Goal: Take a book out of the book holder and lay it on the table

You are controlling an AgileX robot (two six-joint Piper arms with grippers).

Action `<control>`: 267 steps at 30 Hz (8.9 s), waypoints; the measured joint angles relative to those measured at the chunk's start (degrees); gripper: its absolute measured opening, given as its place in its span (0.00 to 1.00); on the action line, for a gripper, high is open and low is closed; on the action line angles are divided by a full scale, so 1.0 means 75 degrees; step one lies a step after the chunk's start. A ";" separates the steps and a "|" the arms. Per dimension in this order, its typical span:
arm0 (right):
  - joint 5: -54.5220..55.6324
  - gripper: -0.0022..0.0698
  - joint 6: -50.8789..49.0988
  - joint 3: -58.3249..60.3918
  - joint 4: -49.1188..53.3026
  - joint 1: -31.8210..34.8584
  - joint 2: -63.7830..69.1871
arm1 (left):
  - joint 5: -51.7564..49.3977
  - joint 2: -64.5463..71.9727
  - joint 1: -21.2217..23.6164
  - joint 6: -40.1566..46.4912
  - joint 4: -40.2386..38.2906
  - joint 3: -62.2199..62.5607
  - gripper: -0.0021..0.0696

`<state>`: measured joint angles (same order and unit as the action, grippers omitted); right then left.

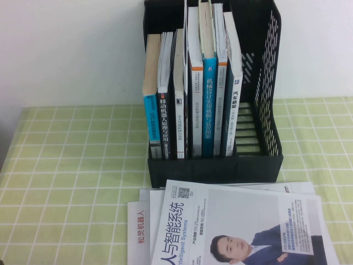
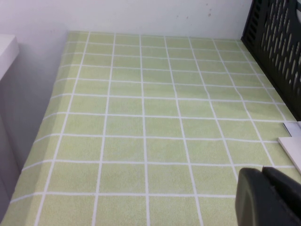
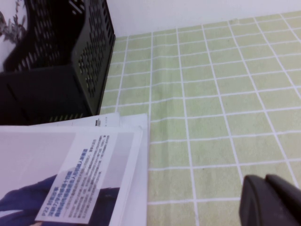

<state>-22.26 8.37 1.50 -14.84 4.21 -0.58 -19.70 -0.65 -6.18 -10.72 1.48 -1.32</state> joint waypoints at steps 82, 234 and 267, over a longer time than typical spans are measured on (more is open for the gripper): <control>0.3604 0.03 0.0195 0.0016 0.1563 0.0000 0.0000 | 0.3401 0.0000 0.0000 0.0286 0.0146 -0.0052 0.03; 1.0508 0.60 -0.1649 -0.5697 0.4770 -0.3289 1.3553 | 0.3180 1.3096 -0.5123 -0.1426 -0.1023 0.9916 0.03; 1.0840 0.26 -0.1574 -0.5697 0.2933 -0.3845 1.3849 | 0.2961 1.2243 -0.5202 -0.1143 -0.0511 0.9916 0.03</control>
<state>59.04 -3.44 -41.23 7.16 -24.63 103.29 2.51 91.17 -45.20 -19.29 -2.35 73.05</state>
